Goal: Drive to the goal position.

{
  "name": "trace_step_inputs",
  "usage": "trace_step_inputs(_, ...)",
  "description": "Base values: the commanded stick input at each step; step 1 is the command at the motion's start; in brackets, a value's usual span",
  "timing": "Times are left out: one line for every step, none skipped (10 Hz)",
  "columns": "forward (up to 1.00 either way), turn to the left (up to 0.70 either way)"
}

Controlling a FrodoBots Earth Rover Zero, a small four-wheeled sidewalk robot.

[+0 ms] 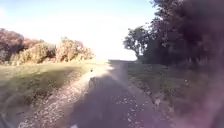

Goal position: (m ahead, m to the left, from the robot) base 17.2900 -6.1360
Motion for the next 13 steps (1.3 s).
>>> trace_step_inputs(0.70,0.00)
trace_step_inputs(0.70,0.00)
trace_step_inputs(0.70,0.00)
trace_step_inputs(0.70,0.00)
trace_step_inputs(0.70,0.00)
trace_step_inputs(0.70,0.00)
trace_step_inputs(0.70,0.00)
trace_step_inputs(0.70,0.00)
trace_step_inputs(0.70,0.00)
trace_step_inputs(0.70,0.00)
trace_step_inputs(0.70,0.00)
trace_step_inputs(0.70,0.00)
trace_step_inputs(0.70,0.00)
